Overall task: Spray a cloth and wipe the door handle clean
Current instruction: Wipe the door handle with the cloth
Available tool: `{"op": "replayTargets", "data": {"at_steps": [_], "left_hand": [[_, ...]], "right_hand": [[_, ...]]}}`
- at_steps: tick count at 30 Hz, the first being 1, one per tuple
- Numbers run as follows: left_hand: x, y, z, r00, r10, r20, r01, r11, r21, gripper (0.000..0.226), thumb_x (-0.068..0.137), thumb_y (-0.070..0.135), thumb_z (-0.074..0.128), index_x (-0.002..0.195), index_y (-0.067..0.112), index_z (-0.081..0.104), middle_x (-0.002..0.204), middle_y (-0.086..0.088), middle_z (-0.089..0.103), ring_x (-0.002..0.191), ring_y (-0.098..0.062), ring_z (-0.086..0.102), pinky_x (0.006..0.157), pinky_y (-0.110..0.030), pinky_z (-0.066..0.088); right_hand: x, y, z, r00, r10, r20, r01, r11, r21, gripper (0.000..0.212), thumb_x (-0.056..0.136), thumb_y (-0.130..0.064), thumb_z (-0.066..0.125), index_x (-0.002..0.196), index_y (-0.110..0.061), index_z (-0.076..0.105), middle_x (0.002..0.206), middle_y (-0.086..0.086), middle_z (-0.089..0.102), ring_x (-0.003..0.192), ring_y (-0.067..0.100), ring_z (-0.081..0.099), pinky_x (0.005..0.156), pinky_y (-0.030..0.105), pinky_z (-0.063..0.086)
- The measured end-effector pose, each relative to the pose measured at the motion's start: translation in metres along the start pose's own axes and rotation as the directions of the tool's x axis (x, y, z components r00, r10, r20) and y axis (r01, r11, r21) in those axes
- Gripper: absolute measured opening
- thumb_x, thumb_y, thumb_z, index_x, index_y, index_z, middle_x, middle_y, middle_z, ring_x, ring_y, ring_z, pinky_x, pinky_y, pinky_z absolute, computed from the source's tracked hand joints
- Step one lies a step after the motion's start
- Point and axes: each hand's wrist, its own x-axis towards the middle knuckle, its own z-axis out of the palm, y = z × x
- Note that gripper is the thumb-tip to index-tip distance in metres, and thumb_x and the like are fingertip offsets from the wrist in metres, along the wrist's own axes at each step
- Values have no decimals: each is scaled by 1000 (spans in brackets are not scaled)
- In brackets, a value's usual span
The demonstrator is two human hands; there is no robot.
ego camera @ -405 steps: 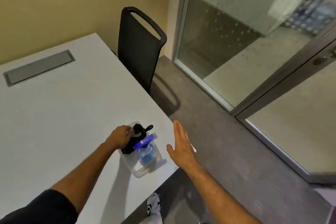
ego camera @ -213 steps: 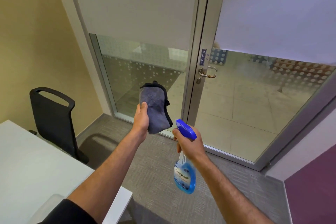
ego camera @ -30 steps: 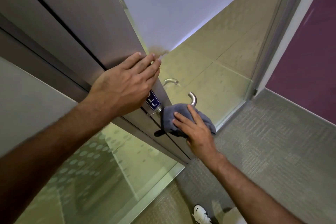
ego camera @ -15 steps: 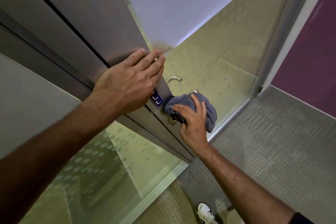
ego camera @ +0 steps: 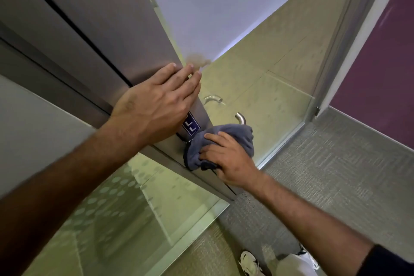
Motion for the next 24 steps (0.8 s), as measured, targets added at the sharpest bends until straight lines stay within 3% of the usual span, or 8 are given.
{"op": "replayTargets", "data": {"at_steps": [6, 8, 13, 15, 17, 20, 21, 24], "left_hand": [[0, 0, -1, 1000, -7, 13, 7, 1000, -15, 61, 100, 30, 23, 155, 5, 29, 166, -16, 24, 153, -32, 24, 124, -47, 14], [0, 0, -3, 1000, -2, 17, 3, 1000, -22, 61, 100, 29, 25, 155, 5, 32, 166, -16, 26, 153, -32, 26, 124, -48, 15], [-1, -1, -6, 1000, 3, 23, -3, 1000, -19, 61, 100, 28, 21, 154, 2, 31, 165, -17, 26, 152, -34, 26, 124, -48, 15], [-1, -1, -7, 999, 5, 35, -4, 1000, -26, 63, 99, 30, 19, 154, 1, 30, 166, -17, 25, 153, -34, 26, 125, -48, 14], [-1, -1, -6, 999, 2, 42, 0, 999, -36, 65, 99, 31, 17, 155, 1, 26, 167, -18, 22, 154, -34, 23, 125, -48, 12], [-1, -1, -3, 999, 4, 51, -2, 999, -41, 66, 99, 33, 15, 157, 1, 20, 168, -18, 17, 155, -34, 19, 125, -48, 11], [-1, 0, -2, 999, 6, 52, -4, 999, -41, 66, 100, 34, 15, 157, 1, 18, 168, -18, 16, 155, -34, 17, 126, -49, 10], [0, 0, 0, 998, 8, 66, -6, 999, -34, 66, 100, 35, 15, 157, 2, 14, 169, -17, 12, 156, -34, 15, 126, -49, 8]], "right_hand": [[41, 16, -51, 947, -64, 315, 25, 992, 126, 20, 76, -17, 44, 76, -15, 64, 78, -1, 66, 81, 15, 57, 84, 37, 49], [41, 17, -58, 940, 11, 341, -92, 970, 224, 11, 76, -15, 47, 70, -14, 56, 70, -4, 58, 66, 10, 44, 68, 35, 45], [28, 18, -62, 917, 194, 349, -330, 859, 390, 12, 73, -9, 51, 66, -18, 53, 61, 2, 56, 59, 21, 53, 56, 45, 48], [20, 21, -66, 919, 235, 316, -363, 816, 450, 14, 73, -5, 52, 71, -17, 57, 63, 6, 60, 60, 24, 58, 57, 49, 51], [10, 30, -67, 916, 391, 95, -381, 766, 518, 24, 69, 2, 50, 83, -11, 64, 72, 11, 68, 67, 26, 64, 60, 50, 53], [3, 37, -62, 681, 699, -218, -441, 629, 639, 50, 66, 9, 47, 99, -21, 69, 98, -5, 75, 83, 18, 69, 73, 44, 59], [6, 32, -57, 684, 680, -265, -432, 670, 603, 55, 67, 12, 49, 103, -22, 70, 107, -10, 74, 94, 12, 68, 82, 39, 58], [13, 5, -26, 901, 382, -205, -318, 904, 287, 51, 63, 16, 59, 106, -7, 72, 109, 4, 73, 109, 16, 63, 105, 35, 48]]}}
